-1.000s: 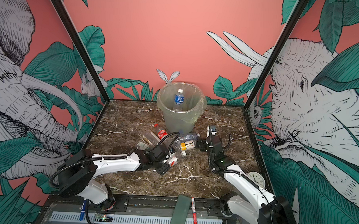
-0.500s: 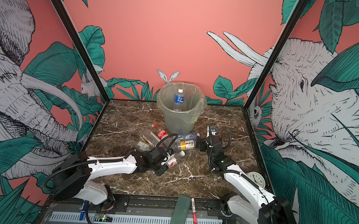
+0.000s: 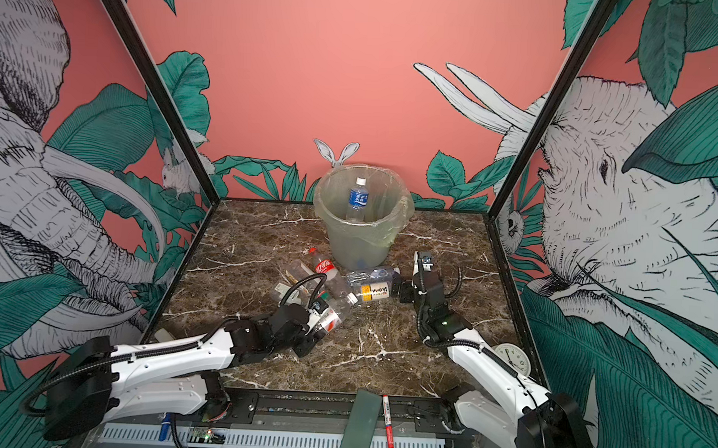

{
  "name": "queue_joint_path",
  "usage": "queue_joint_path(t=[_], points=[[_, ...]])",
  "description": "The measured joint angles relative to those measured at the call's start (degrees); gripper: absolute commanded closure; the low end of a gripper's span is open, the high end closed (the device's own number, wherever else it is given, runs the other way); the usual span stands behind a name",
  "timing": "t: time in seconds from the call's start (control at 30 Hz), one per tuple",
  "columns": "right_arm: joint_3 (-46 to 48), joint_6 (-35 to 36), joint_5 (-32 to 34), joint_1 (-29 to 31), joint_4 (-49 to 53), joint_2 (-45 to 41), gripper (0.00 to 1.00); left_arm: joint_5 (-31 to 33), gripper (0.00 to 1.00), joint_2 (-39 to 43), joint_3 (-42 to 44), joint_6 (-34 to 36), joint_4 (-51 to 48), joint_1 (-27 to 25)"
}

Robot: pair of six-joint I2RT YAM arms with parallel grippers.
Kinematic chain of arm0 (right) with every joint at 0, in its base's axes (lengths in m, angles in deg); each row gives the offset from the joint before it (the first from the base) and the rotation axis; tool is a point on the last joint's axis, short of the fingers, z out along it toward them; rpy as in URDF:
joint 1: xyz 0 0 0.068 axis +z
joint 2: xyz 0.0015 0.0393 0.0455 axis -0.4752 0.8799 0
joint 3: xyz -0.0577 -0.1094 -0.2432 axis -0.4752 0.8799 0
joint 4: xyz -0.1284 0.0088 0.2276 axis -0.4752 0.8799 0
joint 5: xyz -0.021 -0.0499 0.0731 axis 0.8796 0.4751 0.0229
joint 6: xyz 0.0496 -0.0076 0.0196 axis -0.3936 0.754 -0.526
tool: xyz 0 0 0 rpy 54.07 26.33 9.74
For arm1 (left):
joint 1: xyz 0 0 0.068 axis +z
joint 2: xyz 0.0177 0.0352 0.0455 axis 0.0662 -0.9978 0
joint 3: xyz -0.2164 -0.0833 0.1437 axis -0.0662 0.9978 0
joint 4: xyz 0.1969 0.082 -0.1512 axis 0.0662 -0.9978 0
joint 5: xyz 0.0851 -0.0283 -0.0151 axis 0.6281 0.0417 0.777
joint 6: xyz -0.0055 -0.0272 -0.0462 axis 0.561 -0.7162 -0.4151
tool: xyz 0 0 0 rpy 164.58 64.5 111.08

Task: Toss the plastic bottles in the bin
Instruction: 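Lift the white-labeled bottle with the left gripper over the bin and release it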

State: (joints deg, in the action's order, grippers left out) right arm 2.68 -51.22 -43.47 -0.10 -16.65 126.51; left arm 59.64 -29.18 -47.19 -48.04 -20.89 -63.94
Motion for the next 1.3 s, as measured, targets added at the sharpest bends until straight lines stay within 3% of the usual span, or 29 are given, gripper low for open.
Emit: queue_joint_path(t=[0.43, 0.6, 0.8, 0.9, 0.97, 1.03, 1.13, 1.2, 1.3], points=[[-0.1, -0.3, -0.6, 0.0, 0.1, 0.1, 0.01, 8.0, 0.48, 23.0, 3.7, -0.7, -0.3, -0.2], [-0.8, -0.6, -0.9, 0.0, 0.2, 0.4, 0.01, 9.9, 0.47, 22.6, -0.7, 1.0, -1.8, -0.2], [-1.2, -0.7, -1.5, 0.0, 0.8, 0.4, 0.01, 10.5, 0.46, 10.2, -17.8, 6.8, -1.5, 1.3], [-1.5, -0.8, -1.9, 0.0, 0.9, 0.9, 0.01, 6.3, 0.44, -1.0, -32.7, 9.4, -0.8, 6.7], [-1.9, -1.0, -2.3, 0.0, 0.9, 1.5, 0.01, 3.2, 0.29, -11.3, -46.7, 11.0, -0.3, 11.3], [-2.2, -1.1, -2.5, 0.0, 1.0, 2.1, 0.01, 0.8, 0.01, -21.8, -61.8, 12.4, -1.2, 14.4], [-2.5, -1.3, -3.0, 0.0, 1.4, 2.6, 0.01, -0.4, 0.01, -34.1, -79.4, 13.0, -2.6, 17.2], [-2.5, -1.4, -3.3, -0.2, 1.5, 2.6, 0.01, -0.1, 0.01, -37.4, -83.1, 13.2, -3.3, 18.0], [-2.5, -1.8, -3.5, -0.3, 1.7, 2.4, 0.01, 0.0, 0.01, -36.3, -79.5, 13.2, -3.8, 18.2]])
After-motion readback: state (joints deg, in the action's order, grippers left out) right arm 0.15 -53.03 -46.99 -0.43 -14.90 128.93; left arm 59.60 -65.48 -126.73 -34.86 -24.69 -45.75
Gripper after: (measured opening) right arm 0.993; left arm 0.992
